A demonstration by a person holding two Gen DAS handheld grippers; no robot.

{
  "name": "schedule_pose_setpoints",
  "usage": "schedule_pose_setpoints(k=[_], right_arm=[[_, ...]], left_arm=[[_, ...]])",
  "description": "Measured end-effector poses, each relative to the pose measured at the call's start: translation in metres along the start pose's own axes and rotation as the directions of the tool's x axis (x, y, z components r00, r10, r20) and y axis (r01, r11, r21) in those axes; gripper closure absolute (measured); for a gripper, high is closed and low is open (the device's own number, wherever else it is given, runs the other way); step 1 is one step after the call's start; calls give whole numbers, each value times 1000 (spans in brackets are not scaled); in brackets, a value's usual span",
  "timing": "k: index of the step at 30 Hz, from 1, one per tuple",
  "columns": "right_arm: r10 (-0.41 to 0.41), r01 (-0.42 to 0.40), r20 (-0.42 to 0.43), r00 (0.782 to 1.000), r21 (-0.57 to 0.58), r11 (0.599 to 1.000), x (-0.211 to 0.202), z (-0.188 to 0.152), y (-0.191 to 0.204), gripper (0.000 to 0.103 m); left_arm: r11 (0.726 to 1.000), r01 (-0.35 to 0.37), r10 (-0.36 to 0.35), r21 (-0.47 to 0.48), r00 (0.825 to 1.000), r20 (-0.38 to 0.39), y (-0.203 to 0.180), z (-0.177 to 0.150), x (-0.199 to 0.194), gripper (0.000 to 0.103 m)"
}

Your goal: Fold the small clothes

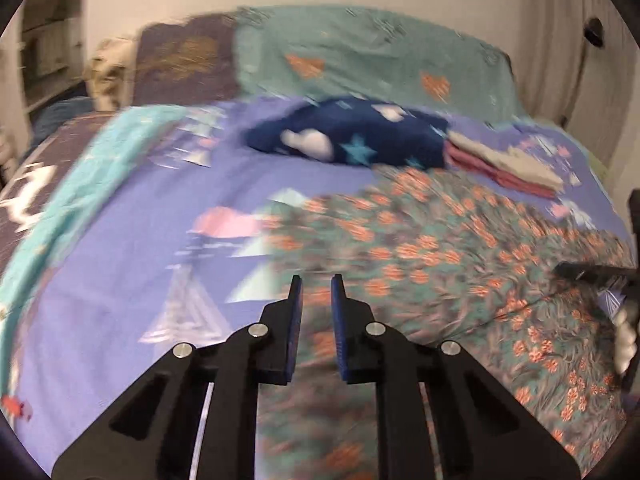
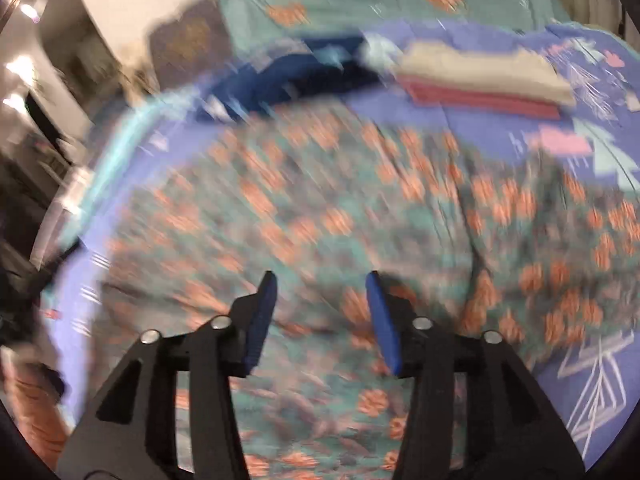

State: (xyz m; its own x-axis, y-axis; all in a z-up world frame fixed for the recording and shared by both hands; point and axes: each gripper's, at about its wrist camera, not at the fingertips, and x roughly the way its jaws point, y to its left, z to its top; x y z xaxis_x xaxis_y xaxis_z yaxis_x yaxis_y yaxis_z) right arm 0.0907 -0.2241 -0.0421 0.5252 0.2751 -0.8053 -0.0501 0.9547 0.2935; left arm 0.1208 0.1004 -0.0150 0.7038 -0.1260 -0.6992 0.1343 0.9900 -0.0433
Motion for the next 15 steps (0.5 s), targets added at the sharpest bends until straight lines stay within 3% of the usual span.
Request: schedule_pose_setpoints(k=[1, 3, 6, 11, 13, 15], right_arm=[[-36, 37, -44, 998, 20, 999, 15, -8, -5, 54], [-43, 44, 35, 998, -24, 999, 14, -18, -3, 53], [-95, 100, 54, 994, -96, 990, 11, -24, 9, 52], [-5, 5, 9, 1000, 13, 1000, -8, -27, -12, 53], [43, -48, 62, 997, 73, 996, -34, -35, -31, 53], [24, -45, 163, 986, 126, 991, -68, -42, -59, 50]], left_arm=[[1000, -5, 6, 19, 999, -38, -7, -2, 16, 86], [998, -22, 30, 54, 989, -146, -16, -13, 56, 80], [997, -45, 52, 69, 993, -104, -21, -21, 61, 76], [1000, -7, 10, 29, 994, -108, -16, -22, 61, 73], [1000, -7, 10, 29, 995, -102, -16, -22, 62, 73], [999, -21, 25, 43, 995, -99, -17, -23, 60, 73]])
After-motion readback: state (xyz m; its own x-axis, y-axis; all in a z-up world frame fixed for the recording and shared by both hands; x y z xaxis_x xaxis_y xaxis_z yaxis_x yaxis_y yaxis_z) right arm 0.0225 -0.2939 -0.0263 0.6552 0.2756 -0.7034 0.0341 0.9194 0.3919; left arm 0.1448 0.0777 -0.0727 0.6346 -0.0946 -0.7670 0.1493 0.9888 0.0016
